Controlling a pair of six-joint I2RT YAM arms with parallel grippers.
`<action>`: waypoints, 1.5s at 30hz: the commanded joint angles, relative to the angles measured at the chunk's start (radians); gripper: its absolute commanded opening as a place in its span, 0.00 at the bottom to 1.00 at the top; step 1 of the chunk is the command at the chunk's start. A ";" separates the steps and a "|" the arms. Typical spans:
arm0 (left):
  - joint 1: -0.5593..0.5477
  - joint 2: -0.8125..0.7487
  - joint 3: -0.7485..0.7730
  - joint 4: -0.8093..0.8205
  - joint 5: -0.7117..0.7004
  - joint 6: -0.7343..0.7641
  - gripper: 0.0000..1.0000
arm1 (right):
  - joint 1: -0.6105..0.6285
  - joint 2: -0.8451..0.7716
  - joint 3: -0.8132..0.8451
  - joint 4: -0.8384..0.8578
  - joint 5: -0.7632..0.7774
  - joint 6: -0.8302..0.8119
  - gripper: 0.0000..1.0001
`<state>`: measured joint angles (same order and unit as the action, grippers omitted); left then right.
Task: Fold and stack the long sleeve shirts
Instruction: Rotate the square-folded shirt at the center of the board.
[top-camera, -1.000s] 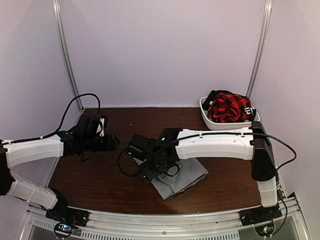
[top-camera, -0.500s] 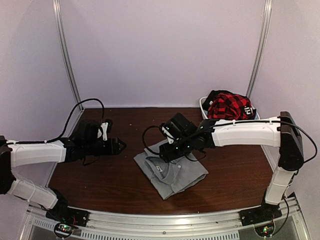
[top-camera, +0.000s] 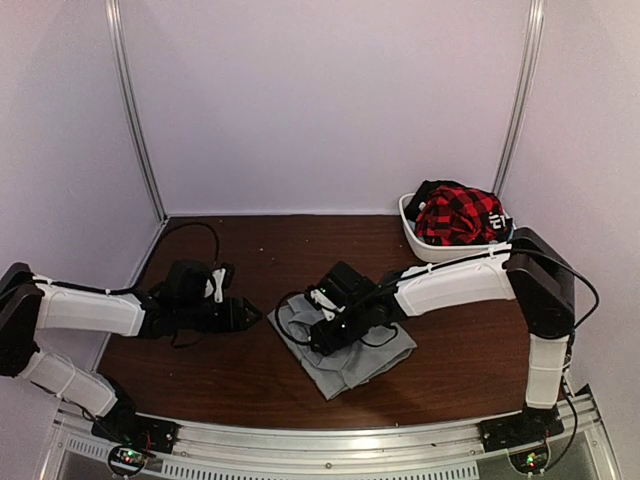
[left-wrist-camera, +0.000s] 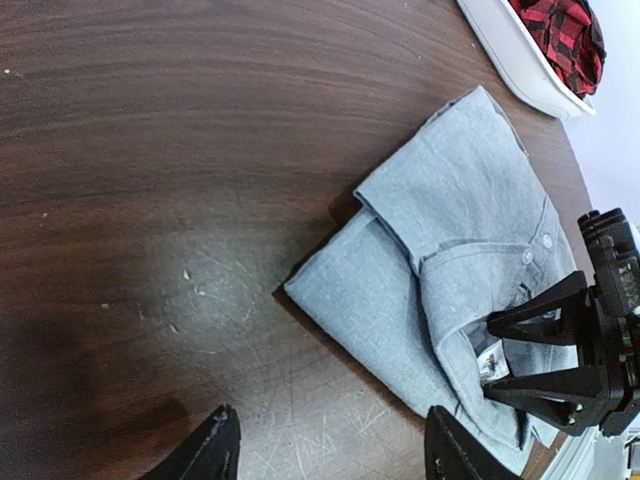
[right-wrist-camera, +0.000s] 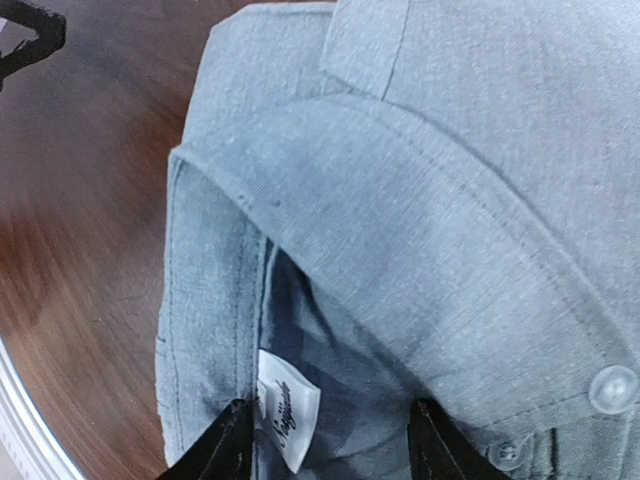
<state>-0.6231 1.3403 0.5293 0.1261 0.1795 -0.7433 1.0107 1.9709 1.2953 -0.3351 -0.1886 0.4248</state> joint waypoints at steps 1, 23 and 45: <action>-0.028 0.045 0.005 0.096 0.022 -0.035 0.65 | 0.027 -0.061 -0.042 0.043 -0.057 0.008 0.57; -0.138 0.326 0.072 0.321 0.129 -0.175 0.59 | -0.283 -0.290 -0.260 0.023 0.048 0.023 0.81; 0.046 0.663 0.470 0.215 0.337 -0.056 0.50 | -0.011 -0.528 -0.670 0.416 -0.109 0.329 0.78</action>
<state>-0.6388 1.9362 0.8959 0.3805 0.4522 -0.8768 0.8913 1.4502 0.6254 -0.0502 -0.3088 0.6453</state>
